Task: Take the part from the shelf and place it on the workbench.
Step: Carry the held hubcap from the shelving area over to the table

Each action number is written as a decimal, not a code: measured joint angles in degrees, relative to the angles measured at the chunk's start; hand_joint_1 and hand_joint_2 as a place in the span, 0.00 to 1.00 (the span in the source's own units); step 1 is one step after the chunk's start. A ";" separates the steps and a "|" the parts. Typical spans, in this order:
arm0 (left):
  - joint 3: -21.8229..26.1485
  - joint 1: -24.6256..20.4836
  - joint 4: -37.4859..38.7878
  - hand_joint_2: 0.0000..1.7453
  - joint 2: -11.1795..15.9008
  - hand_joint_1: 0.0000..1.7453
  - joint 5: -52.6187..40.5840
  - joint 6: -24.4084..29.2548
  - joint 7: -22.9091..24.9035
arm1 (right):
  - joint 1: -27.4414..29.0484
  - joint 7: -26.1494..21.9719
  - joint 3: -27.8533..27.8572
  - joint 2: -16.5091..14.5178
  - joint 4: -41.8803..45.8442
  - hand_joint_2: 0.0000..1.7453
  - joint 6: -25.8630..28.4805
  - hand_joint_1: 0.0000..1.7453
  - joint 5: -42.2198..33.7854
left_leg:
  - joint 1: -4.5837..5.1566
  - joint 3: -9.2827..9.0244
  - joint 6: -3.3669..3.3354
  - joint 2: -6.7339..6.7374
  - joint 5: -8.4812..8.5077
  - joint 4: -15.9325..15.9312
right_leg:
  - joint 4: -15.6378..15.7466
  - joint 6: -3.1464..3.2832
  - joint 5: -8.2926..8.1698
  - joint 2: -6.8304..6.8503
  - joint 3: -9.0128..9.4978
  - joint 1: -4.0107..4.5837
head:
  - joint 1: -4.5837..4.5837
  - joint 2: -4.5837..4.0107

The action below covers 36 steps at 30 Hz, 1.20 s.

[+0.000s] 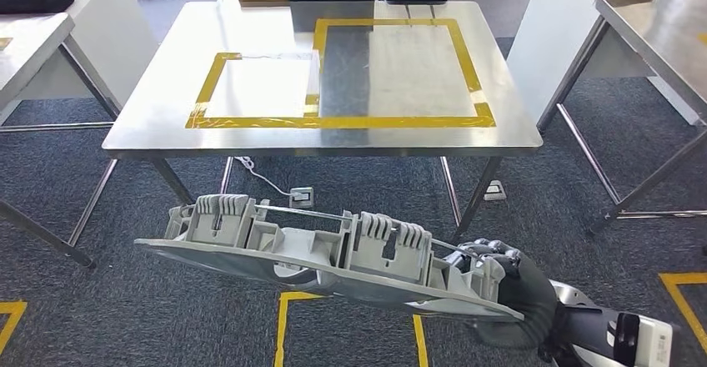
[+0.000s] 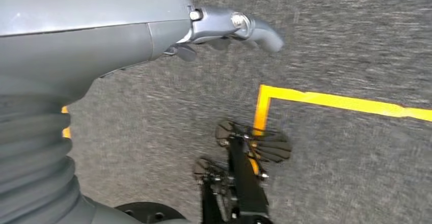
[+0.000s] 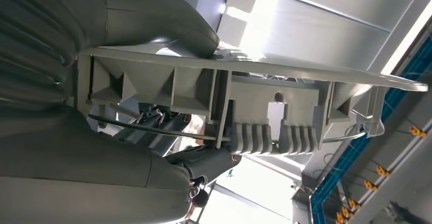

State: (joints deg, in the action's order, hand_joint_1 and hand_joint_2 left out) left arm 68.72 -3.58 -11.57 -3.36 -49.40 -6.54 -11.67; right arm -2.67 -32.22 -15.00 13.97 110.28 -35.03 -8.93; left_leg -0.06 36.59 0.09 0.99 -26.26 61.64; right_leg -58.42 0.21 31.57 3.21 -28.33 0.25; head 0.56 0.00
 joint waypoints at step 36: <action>0.57 -0.07 -0.01 1.00 -0.38 0.00 0.38 0.29 -0.62 | -2.06 -0.48 0.26 -1.16 -0.38 1.00 -0.24 1.00 -1.31 | -0.43 -1.91 -1.92 -1.36 -0.32 -1.76 | -3.81 -1.84 -0.12 -2.93 -2.54 -0.08 | -0.42 0.00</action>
State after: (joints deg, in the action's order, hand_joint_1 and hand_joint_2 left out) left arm 69.29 -3.65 -11.58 -3.74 -49.01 -6.25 -12.29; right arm -4.73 -32.69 -14.74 12.81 109.90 -35.26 -10.25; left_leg -0.49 34.68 -1.83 -0.37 -26.58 59.88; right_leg -62.23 -1.63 31.45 0.28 -30.88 0.16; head 0.14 0.00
